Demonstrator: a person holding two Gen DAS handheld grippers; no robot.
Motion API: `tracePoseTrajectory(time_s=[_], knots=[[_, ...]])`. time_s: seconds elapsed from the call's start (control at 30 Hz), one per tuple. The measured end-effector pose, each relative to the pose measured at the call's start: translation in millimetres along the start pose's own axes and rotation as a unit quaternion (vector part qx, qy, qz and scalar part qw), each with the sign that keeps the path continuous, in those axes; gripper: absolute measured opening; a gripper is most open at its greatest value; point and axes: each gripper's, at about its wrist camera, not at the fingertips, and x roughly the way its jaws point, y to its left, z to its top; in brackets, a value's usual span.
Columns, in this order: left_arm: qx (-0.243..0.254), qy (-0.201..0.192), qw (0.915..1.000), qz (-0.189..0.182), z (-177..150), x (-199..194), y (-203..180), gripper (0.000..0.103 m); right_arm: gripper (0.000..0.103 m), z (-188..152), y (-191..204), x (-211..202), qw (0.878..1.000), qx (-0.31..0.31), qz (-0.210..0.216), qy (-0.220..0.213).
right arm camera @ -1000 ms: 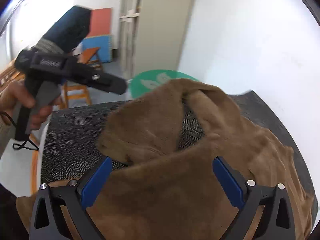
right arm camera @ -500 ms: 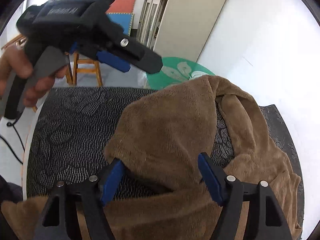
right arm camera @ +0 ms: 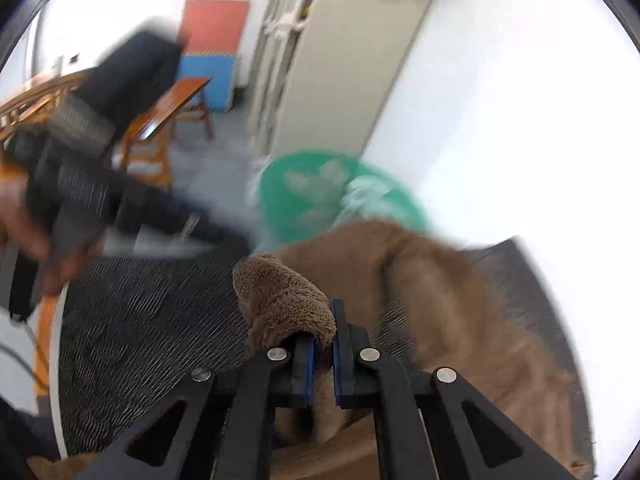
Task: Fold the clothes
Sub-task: 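Fold the held sleeve across the sweatshirt body with the right tool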
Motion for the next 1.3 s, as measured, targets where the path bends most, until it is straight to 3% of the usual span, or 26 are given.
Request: tracePoseTrajectory(time_s=[0.07,0.13,0.2,0.33,0.53,0.73,0.9,1.13,1.2,1.3], knots=[[0.004,-0.001,1.0000,-0.004,2,1,-4,0.102,0.007,10,-10,-6,1.000,0.004,-0.018,-0.013],[0.008,-0.002,0.9999,-0.008,4,2,-8,0.102,0.007,29,-36,-24,0.997,0.017,-0.063,-0.039],[0.012,-0.002,0.9999,-0.012,6,3,-12,0.102,0.007,49,-60,-41,0.992,0.030,-0.108,-0.063],[0.020,-0.004,0.9996,-0.020,10,5,-21,0.102,0.007,55,-110,-79,0.977,0.064,-0.186,-0.081],[0.047,0.006,0.9981,-0.039,21,25,-48,0.102,0.007,19,-162,-121,0.956,0.109,-0.264,-0.060],[0.099,0.027,0.9936,-0.046,27,51,-88,0.102,0.007,-60,-190,-162,0.935,0.127,-0.329,-0.038],[0.147,0.051,0.9873,-0.033,36,83,-123,0.102,0.007,-132,-217,-165,0.920,0.185,-0.345,0.013],[0.192,0.091,0.9770,0.017,50,146,-162,0.102,0.009,-227,-237,-171,0.921,0.280,-0.269,0.042],[0.202,0.102,0.9735,0.032,53,164,-170,0.102,0.017,-255,-237,-172,0.918,0.303,-0.248,0.061],[0.217,0.115,0.9681,0.050,57,188,-181,0.102,0.056,-283,-232,-182,0.915,0.318,-0.236,0.082]])
